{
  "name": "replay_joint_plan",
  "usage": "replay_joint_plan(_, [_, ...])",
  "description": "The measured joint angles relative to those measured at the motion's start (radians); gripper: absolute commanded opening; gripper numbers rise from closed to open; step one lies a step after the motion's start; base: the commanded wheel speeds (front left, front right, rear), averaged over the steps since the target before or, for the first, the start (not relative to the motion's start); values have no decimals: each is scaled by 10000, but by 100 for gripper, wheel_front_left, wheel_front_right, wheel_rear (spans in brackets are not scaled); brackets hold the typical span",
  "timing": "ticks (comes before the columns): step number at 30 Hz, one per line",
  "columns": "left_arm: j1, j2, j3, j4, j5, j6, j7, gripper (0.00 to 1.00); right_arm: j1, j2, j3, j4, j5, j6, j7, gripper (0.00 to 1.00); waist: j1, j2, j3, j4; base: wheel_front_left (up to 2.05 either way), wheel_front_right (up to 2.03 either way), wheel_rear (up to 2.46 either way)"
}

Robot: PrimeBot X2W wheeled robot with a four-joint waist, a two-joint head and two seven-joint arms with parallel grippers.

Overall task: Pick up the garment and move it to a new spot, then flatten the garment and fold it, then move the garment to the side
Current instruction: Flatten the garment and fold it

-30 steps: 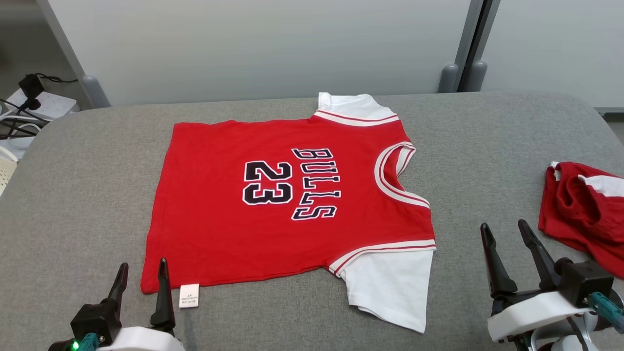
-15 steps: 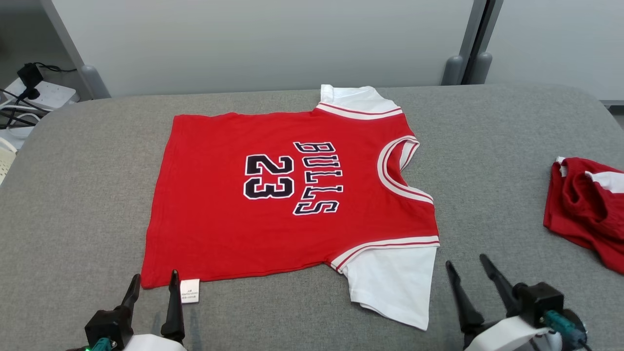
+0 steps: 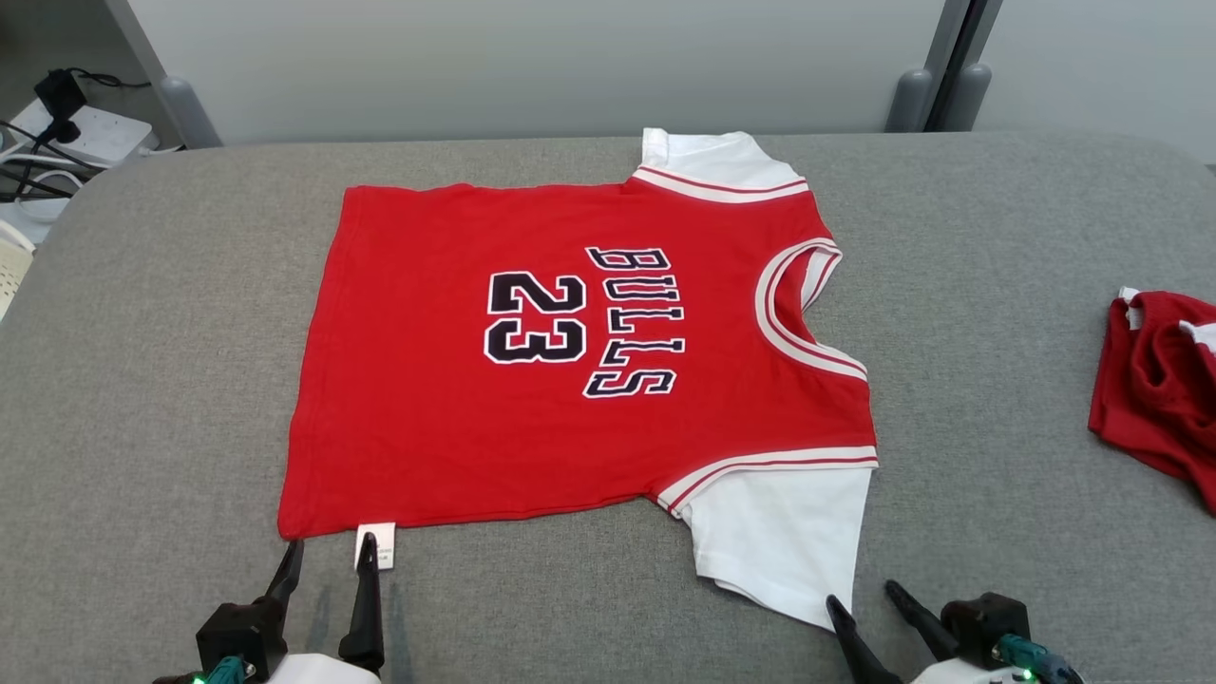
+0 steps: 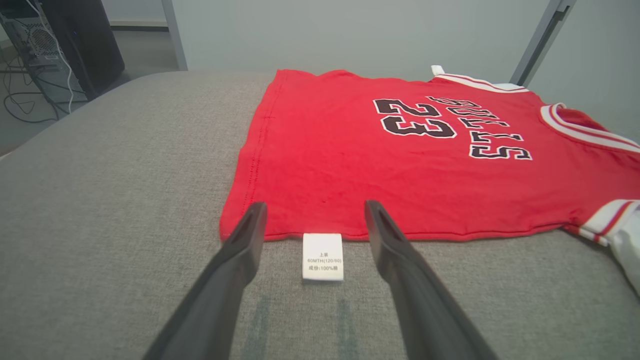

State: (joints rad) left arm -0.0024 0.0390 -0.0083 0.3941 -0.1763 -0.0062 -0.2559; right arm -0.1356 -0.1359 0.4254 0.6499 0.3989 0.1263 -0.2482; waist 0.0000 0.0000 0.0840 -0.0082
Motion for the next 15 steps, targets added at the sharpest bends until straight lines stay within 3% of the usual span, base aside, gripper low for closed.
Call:
replay_joint_plan(10, [-198,4,-201,69,-13,2,0,100,-763,-199,1011,740,407,0,-144,98,1,0,353,212,0,0,0])
replay_joint_plan(11, [-231,4,-203,77,-15,2,0,100,-834,-238,1129,819,435,0,-186,87,0,0,374,226,0,0,0])
replay_joint_plan(12, [-250,6,-203,79,-17,2,0,100,-914,-265,1264,911,497,0,-219,69,0,0,392,235,0,0,0])
replay_joint_plan(14, [-256,6,-203,88,-31,25,0,100,-1099,-328,1501,1097,669,-2,-267,17,0,0,422,237,0,0,0])
replay_joint_plan(15, [-256,6,-201,94,-33,79,0,100,-1173,-349,1620,1120,748,0,-267,0,0,0,426,228,0,0,0])
